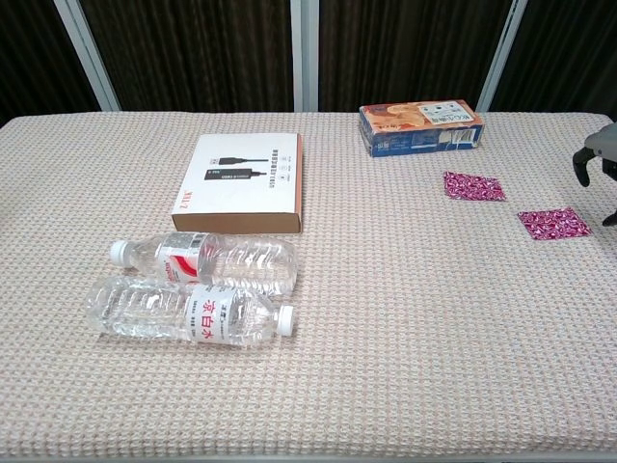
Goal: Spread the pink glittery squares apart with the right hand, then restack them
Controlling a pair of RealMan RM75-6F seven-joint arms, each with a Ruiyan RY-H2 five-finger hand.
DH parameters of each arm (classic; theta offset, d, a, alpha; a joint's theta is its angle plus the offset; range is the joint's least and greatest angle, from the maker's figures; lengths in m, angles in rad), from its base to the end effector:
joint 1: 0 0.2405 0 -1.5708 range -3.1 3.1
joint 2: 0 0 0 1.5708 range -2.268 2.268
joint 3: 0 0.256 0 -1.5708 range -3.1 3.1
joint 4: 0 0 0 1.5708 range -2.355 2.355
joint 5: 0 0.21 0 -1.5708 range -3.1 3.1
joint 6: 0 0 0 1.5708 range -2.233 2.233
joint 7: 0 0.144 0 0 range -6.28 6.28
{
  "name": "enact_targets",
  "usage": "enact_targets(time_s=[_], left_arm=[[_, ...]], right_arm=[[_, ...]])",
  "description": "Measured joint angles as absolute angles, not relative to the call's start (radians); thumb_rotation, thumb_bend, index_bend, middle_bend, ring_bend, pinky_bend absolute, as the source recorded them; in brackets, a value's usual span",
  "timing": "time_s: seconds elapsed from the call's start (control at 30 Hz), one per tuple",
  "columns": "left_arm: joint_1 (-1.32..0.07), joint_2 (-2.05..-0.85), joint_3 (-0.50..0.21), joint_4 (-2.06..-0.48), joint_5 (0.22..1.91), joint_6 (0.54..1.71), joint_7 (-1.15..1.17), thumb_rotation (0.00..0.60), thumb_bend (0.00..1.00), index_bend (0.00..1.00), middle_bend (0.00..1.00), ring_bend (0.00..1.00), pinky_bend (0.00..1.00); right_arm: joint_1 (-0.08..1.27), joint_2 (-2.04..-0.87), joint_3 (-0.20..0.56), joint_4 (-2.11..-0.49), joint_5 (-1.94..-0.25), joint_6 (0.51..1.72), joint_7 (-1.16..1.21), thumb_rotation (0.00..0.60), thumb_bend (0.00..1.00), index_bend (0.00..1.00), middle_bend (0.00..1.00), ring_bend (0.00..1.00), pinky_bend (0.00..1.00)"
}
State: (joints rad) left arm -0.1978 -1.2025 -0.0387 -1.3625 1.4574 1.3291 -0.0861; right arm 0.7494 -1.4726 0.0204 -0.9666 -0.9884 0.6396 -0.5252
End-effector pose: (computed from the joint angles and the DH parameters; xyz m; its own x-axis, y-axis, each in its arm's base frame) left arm -0.3468 0.2204 0.1415 0.4648 0.1001 0.8798 0.8853 -0.0369 -0.4635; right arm -0.3146 -0.3974 0.0492 0.8432 -0.3725 0.3876 -0.4923 -0.2452 0.8352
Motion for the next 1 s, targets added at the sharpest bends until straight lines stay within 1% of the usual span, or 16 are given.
enact_targets(time_s=[0.27,0.37,0.57,0.73,1.0], left_arm=[[-0.197,-1.206,-0.039,-1.354,1.452,1.325,-0.088,0.600,0.00,0.26,0.19,0.21,0.39],[-0.197,-1.206,-0.039,-1.352,1.451,1.327,-0.090,0.600,0.00,0.26,0.19,0.21,0.39],[-0.196,-1.206,-0.038,-1.351,1.452,1.327,-0.091,0.600,0.00,0.26,0.19,0.21,0.39],[-0.195,-1.204,-0.039,-1.352,1.452,1.331,-0.092,0.600,0.00,0.26,0.19,0.21,0.39],[-0.194,-1.204,-0.037,-1.348,1.451,1.329,-0.095,0.600,0.00,0.26,0.19,0.21,0.39]], right_arm=[[0.765,-1.502,0.018,-0.934,-1.029,0.611,-0.492,0.475,0.00,0.32,0.72,0.79,0.66],[0.766,-1.514,0.021,-0.924,-1.041,0.605,-0.474,0.495,0.00,0.32,0.72,0.79,0.66],[0.767,-1.540,0.024,-0.908,-1.062,0.589,-0.439,0.508,0.00,0.34,0.72,0.79,0.66],[0.770,-1.558,0.026,-0.894,-1.074,0.580,-0.426,0.504,0.00,0.34,0.72,0.79,0.66],[0.774,-1.568,0.031,-0.873,-1.078,0.571,-0.422,0.519,0.00,0.34,0.72,0.79,0.66]])
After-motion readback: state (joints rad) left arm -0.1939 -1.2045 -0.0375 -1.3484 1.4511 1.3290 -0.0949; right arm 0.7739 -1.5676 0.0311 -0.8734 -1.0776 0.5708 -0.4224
